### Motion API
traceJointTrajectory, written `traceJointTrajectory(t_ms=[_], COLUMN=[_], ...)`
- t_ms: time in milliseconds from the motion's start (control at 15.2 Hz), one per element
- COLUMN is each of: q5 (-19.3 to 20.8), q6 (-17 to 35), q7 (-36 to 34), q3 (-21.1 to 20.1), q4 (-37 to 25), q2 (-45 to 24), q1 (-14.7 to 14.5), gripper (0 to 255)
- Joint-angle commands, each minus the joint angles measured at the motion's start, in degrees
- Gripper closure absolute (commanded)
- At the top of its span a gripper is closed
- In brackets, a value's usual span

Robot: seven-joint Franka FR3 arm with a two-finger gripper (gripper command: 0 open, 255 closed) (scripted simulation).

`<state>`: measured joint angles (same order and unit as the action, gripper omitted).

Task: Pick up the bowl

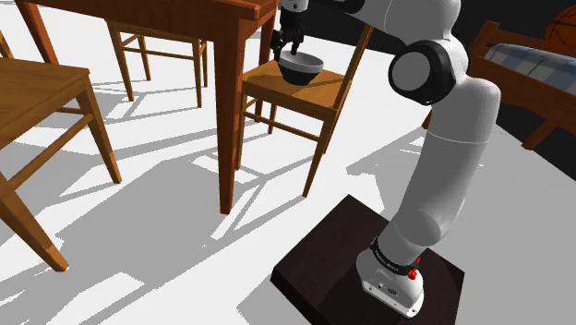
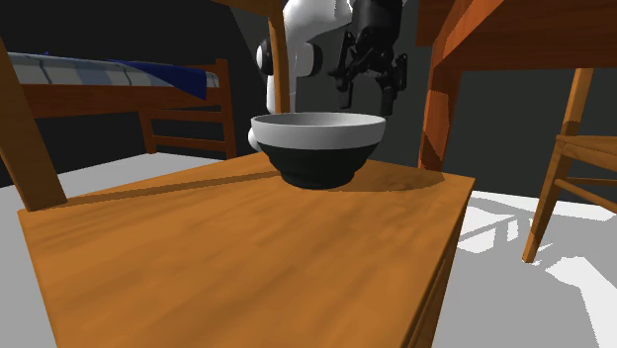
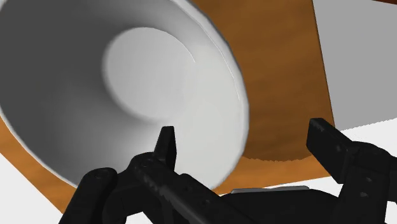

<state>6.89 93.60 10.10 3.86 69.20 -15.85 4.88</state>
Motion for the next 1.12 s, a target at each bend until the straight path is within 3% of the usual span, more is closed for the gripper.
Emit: traceJointTrajectory(t_ms=[0,132,198,792,1056], q5=[0.1,0.1,0.1,0.1,-0.1], q6=[1.9,2.5,2.5,2.5,-1.4], q7=[-0.2,-0.3,-0.3,-0.3,0.2], q3=[0.0,0.0,0.0,0.0,0.0], q4=[2.6,3.4,3.6,3.4,-2.1], q2=[0.7,0.9,1.1,0.9,-0.6], q1=[0.0,0.0,0.0,0.0,0.0], gripper=[0,0,255,255,255])
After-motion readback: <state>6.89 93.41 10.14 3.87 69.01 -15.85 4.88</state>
